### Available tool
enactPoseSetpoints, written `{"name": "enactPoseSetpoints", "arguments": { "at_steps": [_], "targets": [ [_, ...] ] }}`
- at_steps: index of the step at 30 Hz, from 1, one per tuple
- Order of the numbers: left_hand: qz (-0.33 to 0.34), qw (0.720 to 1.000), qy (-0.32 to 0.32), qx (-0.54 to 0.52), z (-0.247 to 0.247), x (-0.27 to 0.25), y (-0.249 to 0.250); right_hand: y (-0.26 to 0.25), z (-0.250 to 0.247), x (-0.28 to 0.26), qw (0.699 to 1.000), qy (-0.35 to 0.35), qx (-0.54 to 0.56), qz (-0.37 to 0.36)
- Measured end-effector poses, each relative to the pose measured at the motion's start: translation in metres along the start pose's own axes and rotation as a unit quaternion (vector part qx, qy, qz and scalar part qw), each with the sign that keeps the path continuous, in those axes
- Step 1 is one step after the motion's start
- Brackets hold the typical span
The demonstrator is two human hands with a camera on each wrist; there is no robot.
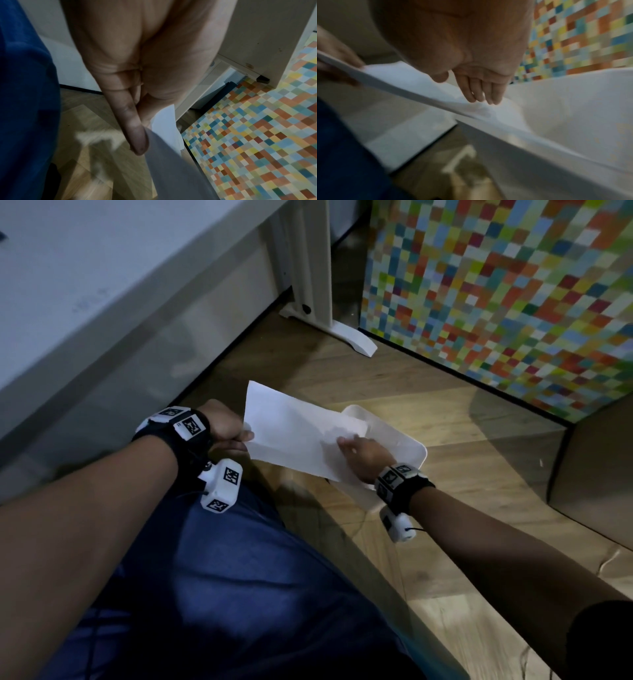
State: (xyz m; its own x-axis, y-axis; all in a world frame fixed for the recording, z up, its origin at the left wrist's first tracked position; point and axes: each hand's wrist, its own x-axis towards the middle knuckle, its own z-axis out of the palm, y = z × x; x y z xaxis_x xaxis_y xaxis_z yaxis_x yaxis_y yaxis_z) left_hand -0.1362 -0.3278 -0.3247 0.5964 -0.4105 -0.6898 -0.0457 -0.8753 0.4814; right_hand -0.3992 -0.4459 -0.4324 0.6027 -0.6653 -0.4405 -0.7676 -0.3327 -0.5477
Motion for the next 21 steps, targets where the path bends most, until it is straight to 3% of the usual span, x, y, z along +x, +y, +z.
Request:
{"name": "enactPoseSetpoints", "arguments": {
  "at_steps": [1,3,5,7,12,15,18,21],
  "targets": [
    [0.003,1.0,0.002,0.006,0.002,0.002,0.001,-0.016,-0.001,-0.006,0.998,0.008,0.029,-0.061],
    [0.006,1.0,0.001,0.019,0.009,0.002,0.003,-0.045,0.008,-0.015,0.976,-0.059,0.088,-0.189],
    [0.012,0.999,0.007,0.037,0.013,0.002,0.006,-0.06,0.018,-0.016,0.953,-0.137,0.121,-0.24],
    [0.013,0.999,0.015,0.035,0.011,0.004,0.005,-0.048,0.022,-0.012,0.957,-0.15,0.131,-0.21],
    [0.01,1.0,0.013,0.009,-0.001,0.003,0.004,0.008,0.006,-0.004,0.984,-0.177,0.026,0.007],
    [0.009,1.0,0.019,0.004,-0.004,0.002,0.006,0.004,-0.004,0.0,0.991,-0.112,-0.065,0.042],
    [0.006,1.0,0.018,0.004,-0.002,0.0,0.006,-0.033,-0.01,-0.012,0.992,-0.055,-0.02,-0.111],
    [0.011,1.0,0.013,-0.001,0.002,-0.003,0.01,-0.063,0.002,-0.028,0.958,-0.14,0.075,-0.238]
  ]
}}
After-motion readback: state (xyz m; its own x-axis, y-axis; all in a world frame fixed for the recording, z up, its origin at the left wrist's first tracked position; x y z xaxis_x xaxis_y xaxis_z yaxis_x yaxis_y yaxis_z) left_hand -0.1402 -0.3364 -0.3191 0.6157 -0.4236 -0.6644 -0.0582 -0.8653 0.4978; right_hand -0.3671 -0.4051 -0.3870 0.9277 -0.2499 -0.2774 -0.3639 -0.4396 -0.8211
